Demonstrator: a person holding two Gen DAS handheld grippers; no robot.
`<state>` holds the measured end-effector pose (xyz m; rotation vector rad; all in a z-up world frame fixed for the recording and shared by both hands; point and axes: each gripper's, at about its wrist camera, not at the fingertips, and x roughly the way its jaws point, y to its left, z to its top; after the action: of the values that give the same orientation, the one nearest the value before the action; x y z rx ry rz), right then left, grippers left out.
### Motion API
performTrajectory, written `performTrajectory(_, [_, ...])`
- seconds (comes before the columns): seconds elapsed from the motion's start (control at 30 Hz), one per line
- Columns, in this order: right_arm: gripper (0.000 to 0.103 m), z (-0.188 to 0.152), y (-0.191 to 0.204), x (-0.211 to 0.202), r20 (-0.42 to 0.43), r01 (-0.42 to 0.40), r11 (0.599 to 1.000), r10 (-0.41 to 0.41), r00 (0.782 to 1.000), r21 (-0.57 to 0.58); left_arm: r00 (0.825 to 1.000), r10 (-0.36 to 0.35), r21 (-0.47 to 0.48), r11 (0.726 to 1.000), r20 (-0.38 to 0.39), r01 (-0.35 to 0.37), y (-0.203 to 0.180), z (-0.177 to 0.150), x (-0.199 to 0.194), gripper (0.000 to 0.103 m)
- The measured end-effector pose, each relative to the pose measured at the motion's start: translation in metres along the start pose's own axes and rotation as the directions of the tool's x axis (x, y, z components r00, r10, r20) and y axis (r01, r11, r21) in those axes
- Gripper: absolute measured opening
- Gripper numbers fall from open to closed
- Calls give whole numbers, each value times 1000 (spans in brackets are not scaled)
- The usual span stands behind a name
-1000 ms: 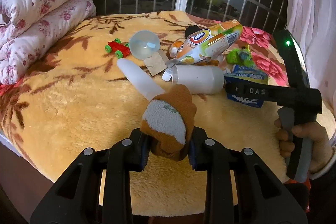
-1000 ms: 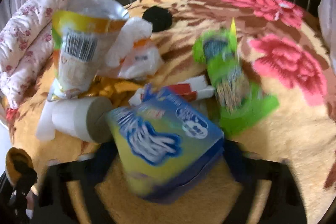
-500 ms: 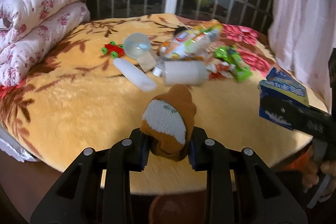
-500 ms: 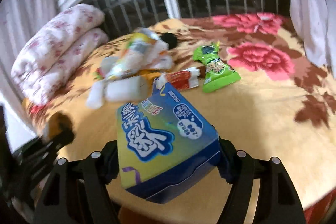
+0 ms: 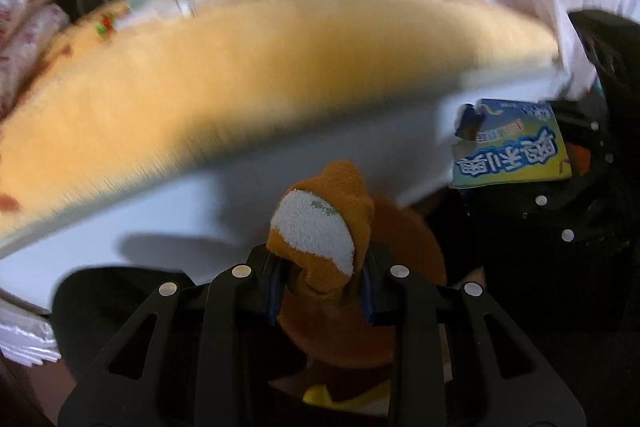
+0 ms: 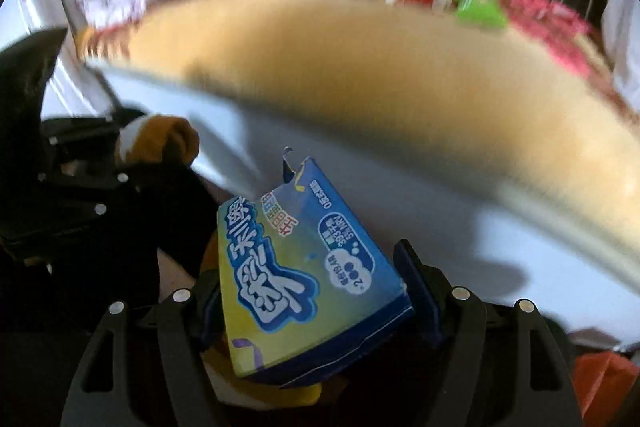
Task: Collect trash
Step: 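Carry the sponge and carton into the orange bucket and open both tools, then grasp the white foam tube with the left tool while the right tool grasps the green snack bag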
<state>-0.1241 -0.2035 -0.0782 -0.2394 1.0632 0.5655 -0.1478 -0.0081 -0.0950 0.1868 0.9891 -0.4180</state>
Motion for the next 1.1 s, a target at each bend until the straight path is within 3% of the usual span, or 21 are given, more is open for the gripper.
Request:
performTrajectory(0.13, [72,-10,10,58,-148,38,999,-43,988,-37,984,5,-6,1000,-176,-6,4,-13,51,28])
performTrajectory(0.27, [72,-10,11,116,-294,44,997,-60,954,-61,944,-6,-78,997,-331,-21,24,-17,103,28])
performTrajectory(0.37, [75,-9,12,145,-365,22,997,-48,930,-75,916,-12,-87,996,-402,-25,27,-17,127,30])
performTrajectory(0.4, [76,-8,14,152,-376,23,995,-59,925,-99,902,-13,-86,996,-432,-26,27,-18,136,36])
performTrajectory(0.47, [87,-8,16,159,-387,32,991,-80,919,-130,878,11,-74,996,-478,-53,27,-20,150,49])
performTrajectory(0.57, [90,-6,15,158,-391,35,991,-84,917,-132,865,17,-52,997,-501,-50,25,-19,156,58])
performTrajectory(0.63, [91,-4,12,152,-385,36,992,-80,920,-119,871,21,-43,998,-490,-48,23,-16,154,65])
performTrajectory(0.8, [91,0,1,116,-348,51,996,-75,934,-77,881,36,-27,998,-473,-55,12,-19,146,66])
performTrajectory(0.9, [90,10,-7,71,-281,38,997,-54,958,-61,895,37,-40,997,-445,-61,6,-13,130,66])
performTrajectory(1.0, [90,31,-12,4,-147,-8,996,-5,989,-91,931,41,-60,996,-362,-67,10,-3,86,66])
performTrajectory(1.1, [93,59,-23,-56,9,-48,994,49,999,-103,978,38,-87,995,-208,-57,25,18,30,70])
